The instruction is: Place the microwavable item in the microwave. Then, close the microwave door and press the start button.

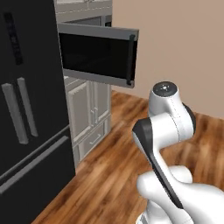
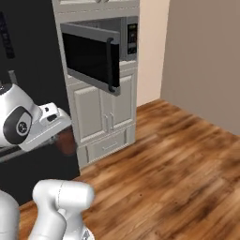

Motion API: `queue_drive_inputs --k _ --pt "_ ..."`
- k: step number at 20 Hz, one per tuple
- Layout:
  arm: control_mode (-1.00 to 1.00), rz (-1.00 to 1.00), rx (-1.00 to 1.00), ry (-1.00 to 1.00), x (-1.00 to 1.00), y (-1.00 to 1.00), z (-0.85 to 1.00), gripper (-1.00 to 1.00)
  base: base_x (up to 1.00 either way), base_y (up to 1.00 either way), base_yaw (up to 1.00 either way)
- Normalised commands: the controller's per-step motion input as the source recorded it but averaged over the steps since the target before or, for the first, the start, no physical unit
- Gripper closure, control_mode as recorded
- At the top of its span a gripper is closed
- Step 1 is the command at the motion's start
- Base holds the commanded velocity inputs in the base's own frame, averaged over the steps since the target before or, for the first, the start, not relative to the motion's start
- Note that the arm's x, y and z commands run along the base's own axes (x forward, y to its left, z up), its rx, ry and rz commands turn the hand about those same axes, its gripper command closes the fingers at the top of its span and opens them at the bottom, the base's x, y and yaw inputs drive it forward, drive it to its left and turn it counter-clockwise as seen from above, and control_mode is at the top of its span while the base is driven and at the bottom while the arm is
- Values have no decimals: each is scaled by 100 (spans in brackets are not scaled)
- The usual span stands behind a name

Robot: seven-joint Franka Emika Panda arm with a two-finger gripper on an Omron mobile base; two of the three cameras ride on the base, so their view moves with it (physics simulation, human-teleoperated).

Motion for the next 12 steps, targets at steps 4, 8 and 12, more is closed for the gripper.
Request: queue_drive_inputs --k 4,8,12 --pt "100 0 0 0 0 0 0 100 25 -100 3" --pt "100 0 0 0 0 0 0 100 25 -100 15" --pt "100 0 0 0 0 0 0 100 41 -100 30"
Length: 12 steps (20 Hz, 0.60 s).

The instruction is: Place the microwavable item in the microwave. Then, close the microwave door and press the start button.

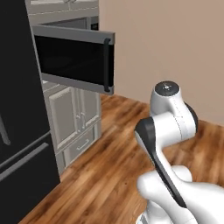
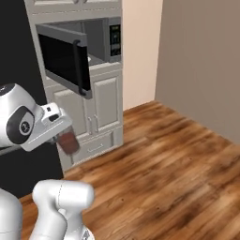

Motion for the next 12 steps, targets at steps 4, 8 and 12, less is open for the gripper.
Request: queue_drive_inputs --k 4,8,12 --pt "100 0 0 0 0 0 0 100 75 -90 41" --pt "100 0 0 0 0 0 0 100 88 -88 24" --pt "100 0 0 0 0 0 0 100 68 -100 2"
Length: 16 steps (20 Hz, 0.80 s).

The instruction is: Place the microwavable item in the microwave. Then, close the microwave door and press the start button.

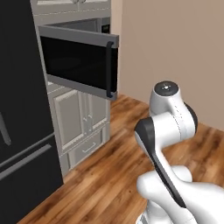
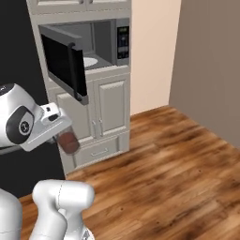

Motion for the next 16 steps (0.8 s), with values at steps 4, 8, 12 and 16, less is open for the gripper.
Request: queue_drive_inputs --k 4,8,12,16 --pt "100 0 0 0 0 0 0 100 76 -97 5" --pt "100 0 0 0 0 0 0 100 97 -86 12" --pt "100 0 0 0 0 0 0 100 94 -63 -10" --pt "100 0 0 0 0 0 0 100 83 -75 -15"
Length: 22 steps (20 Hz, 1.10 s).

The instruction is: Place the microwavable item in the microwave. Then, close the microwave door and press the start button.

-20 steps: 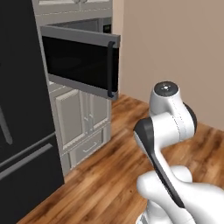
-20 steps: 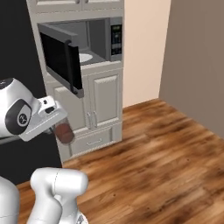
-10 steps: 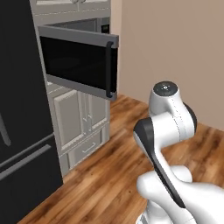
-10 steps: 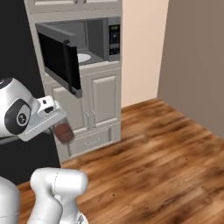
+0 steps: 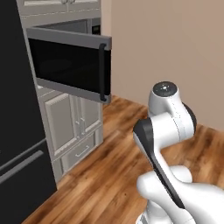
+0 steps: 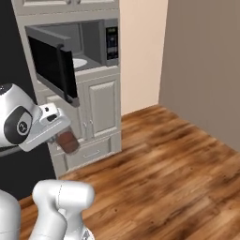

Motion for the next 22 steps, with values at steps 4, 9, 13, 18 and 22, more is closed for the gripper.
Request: queue_drive_inputs --k 4,9,13,18,22 --pt "100 0 0 0 0 0 0 100 89 -75 -14" --pt "100 0 0 0 0 0 0 100 88 -74 -19" --pt "100 0 0 0 0 0 0 100 77 -69 -36" --pt "100 0 0 0 0 0 0 100 79 -32 -50" --pt "100 0 0 0 0 0 0 100 98 -23 -41"
